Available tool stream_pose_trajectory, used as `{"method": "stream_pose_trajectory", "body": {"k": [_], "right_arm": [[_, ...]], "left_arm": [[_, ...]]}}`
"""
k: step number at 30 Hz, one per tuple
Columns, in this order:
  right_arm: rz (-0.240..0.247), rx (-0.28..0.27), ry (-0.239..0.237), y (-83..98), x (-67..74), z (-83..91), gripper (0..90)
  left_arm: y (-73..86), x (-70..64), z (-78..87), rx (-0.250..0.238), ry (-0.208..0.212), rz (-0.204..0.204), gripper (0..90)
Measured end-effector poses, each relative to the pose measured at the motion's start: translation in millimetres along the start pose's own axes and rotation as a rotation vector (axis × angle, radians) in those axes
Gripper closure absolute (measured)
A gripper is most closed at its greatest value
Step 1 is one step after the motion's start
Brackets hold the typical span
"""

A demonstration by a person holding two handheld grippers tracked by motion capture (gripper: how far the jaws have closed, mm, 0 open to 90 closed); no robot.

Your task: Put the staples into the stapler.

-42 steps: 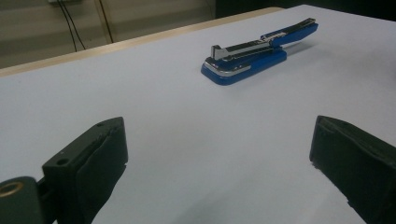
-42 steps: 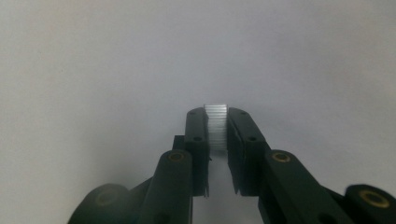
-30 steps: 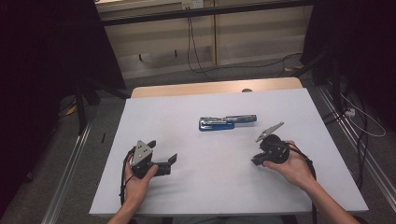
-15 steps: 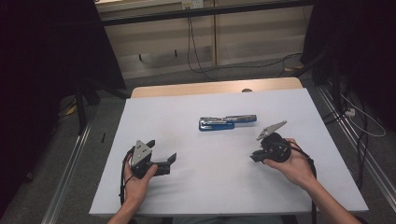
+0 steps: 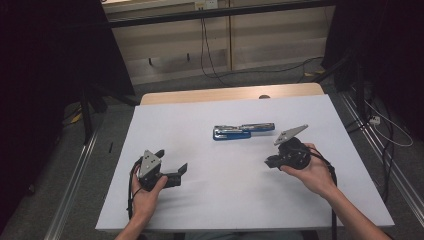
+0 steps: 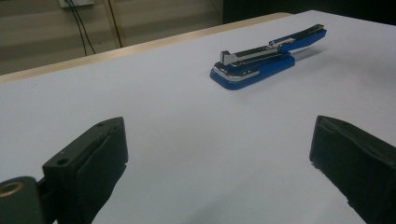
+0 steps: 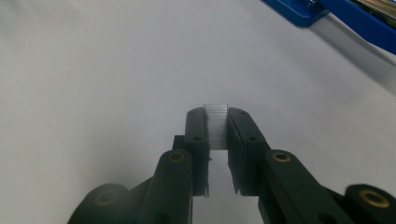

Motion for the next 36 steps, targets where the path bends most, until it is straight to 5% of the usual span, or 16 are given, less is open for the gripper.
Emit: {"method": "stream_pose_trajectory", "body": {"k": [15,36], "right_arm": [[0.000,-0.072,-0.003,-27.5,-8.1,-1.3,79.3],[0.023,-0.101,-0.007,-51.8,-18.6,-14.9,79.3]], "left_arm": [[-0.1,-0.6,-0.5,-0.003,0.000,-0.004,4.2],[-1.5,-0.2,-0.5,-0.007,0.014,-0.006,4.2]]}}
Point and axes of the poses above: each handheld gripper's, and its own axes: z roughly backward along the jaws, y roughly out of its underside, x roughly to its left, the point moved 9 cm from there along -z, roughly forward along the jaws, and after that the axes turned 10 degrees about -x, right-handed, at the moved point
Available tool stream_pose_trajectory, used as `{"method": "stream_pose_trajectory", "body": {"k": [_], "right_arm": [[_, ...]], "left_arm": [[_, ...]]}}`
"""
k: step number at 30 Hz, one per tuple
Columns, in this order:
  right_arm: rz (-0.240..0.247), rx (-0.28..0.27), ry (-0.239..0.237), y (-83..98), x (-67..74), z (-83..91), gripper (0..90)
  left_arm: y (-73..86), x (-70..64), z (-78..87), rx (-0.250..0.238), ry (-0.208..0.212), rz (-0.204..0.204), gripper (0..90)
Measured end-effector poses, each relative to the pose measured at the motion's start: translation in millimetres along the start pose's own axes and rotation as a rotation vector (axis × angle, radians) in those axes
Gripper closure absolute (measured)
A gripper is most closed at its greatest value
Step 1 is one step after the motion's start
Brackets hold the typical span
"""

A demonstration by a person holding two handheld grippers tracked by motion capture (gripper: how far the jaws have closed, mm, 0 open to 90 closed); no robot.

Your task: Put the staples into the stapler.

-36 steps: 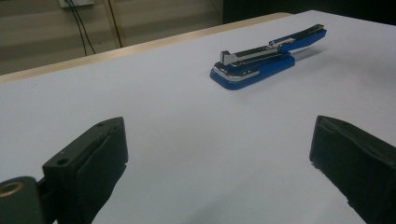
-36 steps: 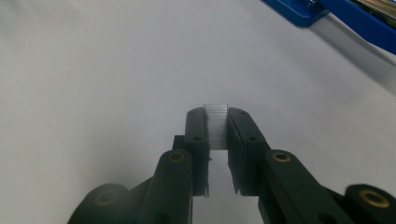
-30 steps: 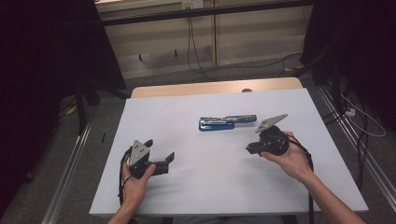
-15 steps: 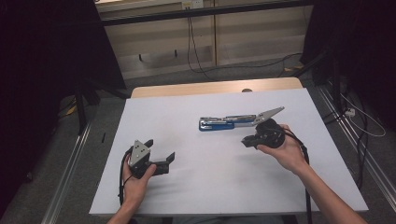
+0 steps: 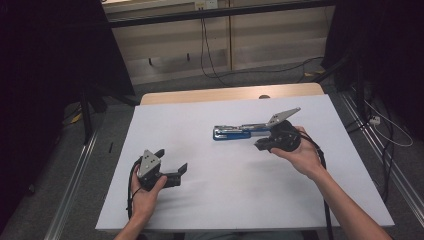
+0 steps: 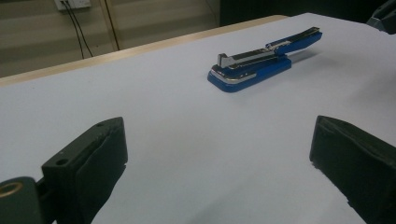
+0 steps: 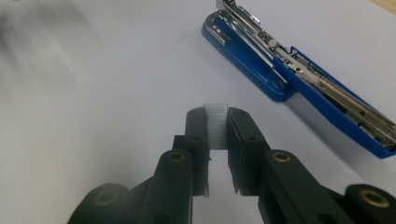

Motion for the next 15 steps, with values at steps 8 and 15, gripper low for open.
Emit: {"method": "stream_pose_trajectory", "body": {"k": [8,15], "right_arm": [[0.032,-0.026,-0.003,-11.4,0.0,-2.5,79.3],[0.054,-0.041,-0.007,-24.8,-2.0,-7.6,79.3]], "left_arm": [[0.2,0.3,-0.3,0.000,-0.003,0.003,4.3],[-0.4,0.1,-0.1,-0.003,0.001,0.001,4.3]]}}
Point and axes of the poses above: each handheld gripper's, and its own axes: z roughly backward along the jaws, y roughly out of its underside, x roughly to its left, the point moved 9 cm from there along -z, roughly forward along the jaws, and after that the axes turned 10 degrees about -x, right-handed, at the moved point
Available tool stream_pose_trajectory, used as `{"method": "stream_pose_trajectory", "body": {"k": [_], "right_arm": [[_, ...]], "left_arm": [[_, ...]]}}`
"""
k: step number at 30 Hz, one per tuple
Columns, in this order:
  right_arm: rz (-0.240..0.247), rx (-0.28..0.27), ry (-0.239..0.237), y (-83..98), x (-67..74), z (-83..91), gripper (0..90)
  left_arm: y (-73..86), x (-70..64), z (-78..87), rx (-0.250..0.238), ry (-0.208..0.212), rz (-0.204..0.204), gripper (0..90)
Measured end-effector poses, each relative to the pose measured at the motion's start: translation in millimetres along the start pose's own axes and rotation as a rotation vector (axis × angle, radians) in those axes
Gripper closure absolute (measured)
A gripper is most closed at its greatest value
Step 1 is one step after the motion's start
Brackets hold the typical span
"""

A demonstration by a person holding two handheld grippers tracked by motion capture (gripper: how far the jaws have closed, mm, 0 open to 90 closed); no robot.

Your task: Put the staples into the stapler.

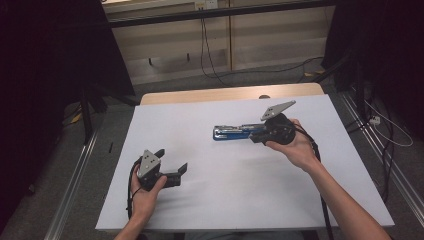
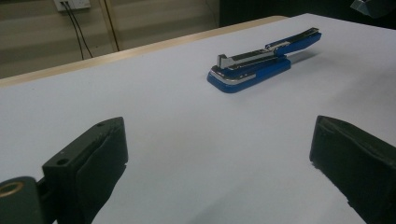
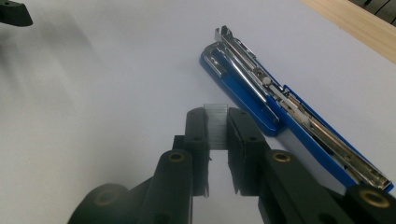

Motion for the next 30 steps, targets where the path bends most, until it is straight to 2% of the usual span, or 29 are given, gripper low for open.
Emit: {"method": "stream_pose_trajectory", "body": {"k": [16,23,30], "right_arm": [[0.028,0.006,-0.001,-16.3,-11.0,-19.0,79.3],[0.043,0.004,-0.007,-23.0,-13.5,-28.2,79.3],[0.064,0.015,-0.021,-29.6,-12.2,-40.7,79.3]], "left_arm": [[-0.2,-0.3,0.3,-0.001,0.001,0.005,4.3],[0.4,-0.4,0.2,0.005,0.003,-0.003,4.3],[0.2,1.5,0.1,0.001,-0.011,0.010,4.0]]}}
Point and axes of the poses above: each handheld gripper's, and its own axes: z roughly backward along the jaws, y roughly out of its underside, x roughly to its left, the point moved 9 cm from there along -z, roughly forward along the jaws, and after that the axes turned 10 degrees about -x, right-handed, at the moved point
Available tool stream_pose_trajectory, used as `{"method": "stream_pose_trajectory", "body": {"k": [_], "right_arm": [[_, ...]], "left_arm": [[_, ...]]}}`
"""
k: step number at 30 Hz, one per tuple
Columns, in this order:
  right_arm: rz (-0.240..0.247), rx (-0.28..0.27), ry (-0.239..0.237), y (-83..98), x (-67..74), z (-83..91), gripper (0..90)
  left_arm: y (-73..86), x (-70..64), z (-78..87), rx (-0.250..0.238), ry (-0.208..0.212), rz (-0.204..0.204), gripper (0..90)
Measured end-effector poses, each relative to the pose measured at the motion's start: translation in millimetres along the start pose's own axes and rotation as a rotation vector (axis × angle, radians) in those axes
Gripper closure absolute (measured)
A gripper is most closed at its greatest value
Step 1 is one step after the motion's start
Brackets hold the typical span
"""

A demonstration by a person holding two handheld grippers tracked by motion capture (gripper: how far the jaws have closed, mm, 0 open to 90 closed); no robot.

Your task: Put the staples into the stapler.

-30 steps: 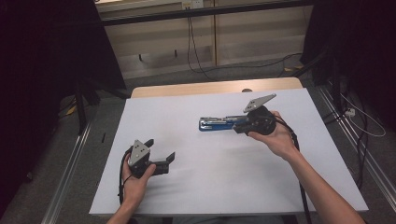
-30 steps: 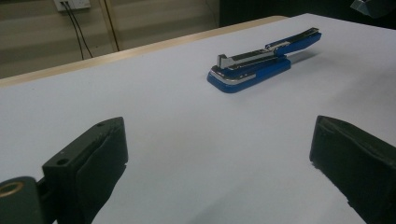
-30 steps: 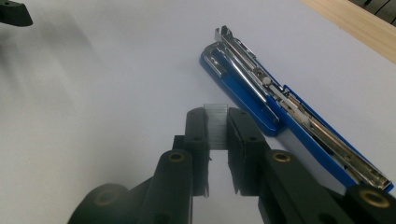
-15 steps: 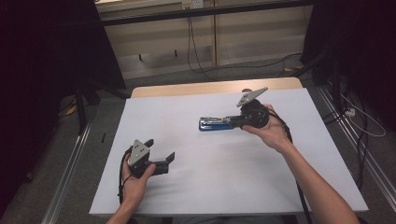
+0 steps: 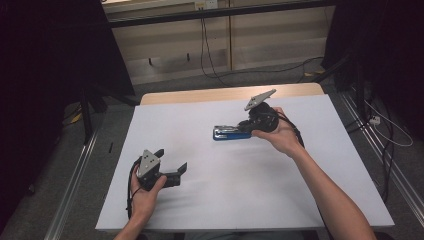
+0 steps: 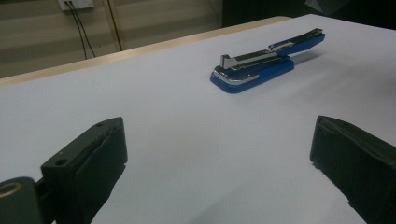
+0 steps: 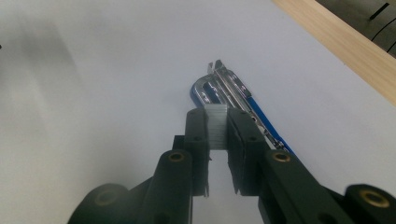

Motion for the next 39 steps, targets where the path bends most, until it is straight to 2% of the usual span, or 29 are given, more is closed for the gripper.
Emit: {"method": "stream_pose_trajectory", "body": {"k": [3,8,12,27,33,39], "right_arm": [[-0.003,-0.003,-0.002,-2.5,-1.5,-4.6,79.3],[0.030,-0.013,-0.020,-7.4,-0.1,-13.7,79.3],[0.034,-0.007,-0.029,-10.2,-0.2,-19.9,79.3],[0.004,-0.047,0.005,-22.7,-11.1,-27.1,79.3],[0.015,-0.070,-0.021,-27.3,-9.3,-37.3,79.3],[0.014,-0.061,-0.016,-27.0,-12.6,-48.0,79.3]], "left_arm": [[0.1,-0.2,0.2,0.000,0.001,-0.001,4.0],[0.3,-0.9,0.1,0.003,0.008,-0.008,4.0],[0.3,-1.0,0.2,0.004,0.009,-0.010,4.0],[0.6,-1.0,0.4,0.006,0.011,-0.009,4.0],[0.2,-1.1,0.8,0.002,0.014,-0.005,4.0],[0.6,-0.3,1.8,0.006,0.012,-0.003,4.0]]}}
Point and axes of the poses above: each handheld gripper's, and its own axes: z roughly backward along the jaws, y roughly out of its underside, x roughly to its left, the point moved 9 cm from there along -z, roughly forward along the jaws, and after that the axes turned 10 degrees about -x, right-handed, at the moved point
